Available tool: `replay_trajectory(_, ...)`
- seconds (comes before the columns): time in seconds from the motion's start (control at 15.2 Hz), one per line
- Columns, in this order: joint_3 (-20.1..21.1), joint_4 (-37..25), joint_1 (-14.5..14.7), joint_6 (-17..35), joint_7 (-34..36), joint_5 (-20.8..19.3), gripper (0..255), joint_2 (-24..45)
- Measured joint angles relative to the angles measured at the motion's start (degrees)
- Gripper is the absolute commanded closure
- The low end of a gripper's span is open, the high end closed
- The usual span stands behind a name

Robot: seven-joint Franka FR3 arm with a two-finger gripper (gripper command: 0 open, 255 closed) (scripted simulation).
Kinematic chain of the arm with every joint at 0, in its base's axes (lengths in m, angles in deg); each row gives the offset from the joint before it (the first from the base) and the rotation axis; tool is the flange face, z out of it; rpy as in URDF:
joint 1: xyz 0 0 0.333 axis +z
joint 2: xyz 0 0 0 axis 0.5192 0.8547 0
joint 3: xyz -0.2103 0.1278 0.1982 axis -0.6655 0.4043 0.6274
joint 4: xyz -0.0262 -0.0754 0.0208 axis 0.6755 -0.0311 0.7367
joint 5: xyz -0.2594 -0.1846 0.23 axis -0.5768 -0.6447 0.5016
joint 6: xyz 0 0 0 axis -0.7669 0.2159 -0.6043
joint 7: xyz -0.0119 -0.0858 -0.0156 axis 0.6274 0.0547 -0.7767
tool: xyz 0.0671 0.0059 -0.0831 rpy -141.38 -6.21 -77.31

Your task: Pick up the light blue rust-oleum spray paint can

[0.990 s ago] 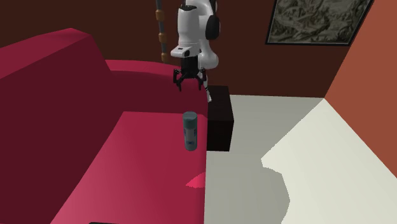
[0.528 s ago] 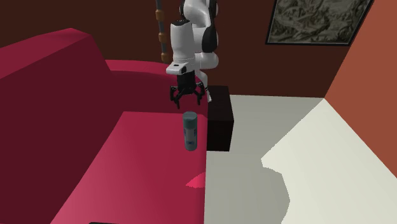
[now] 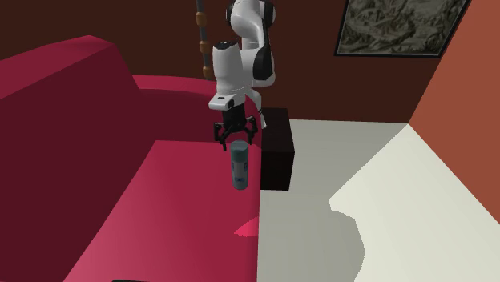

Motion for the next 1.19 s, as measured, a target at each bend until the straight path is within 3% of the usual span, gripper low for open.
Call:
replay_trajectory(0.13,0.00,0.90,0.01,1.42,-0.27,0.24,0,0.54)
replay_trajectory(0.2,0.01,1.01,0.02,1.65,-0.30,0.29,255,0.66)
replay_trajectory(0.86,0.03,1.09,0.04,1.89,-0.32,0.34,255,0.73)
replay_trajectory(1.19,-0.03,-0.79,-0.03,-1.02,0.12,-0.14,255,-0.24)
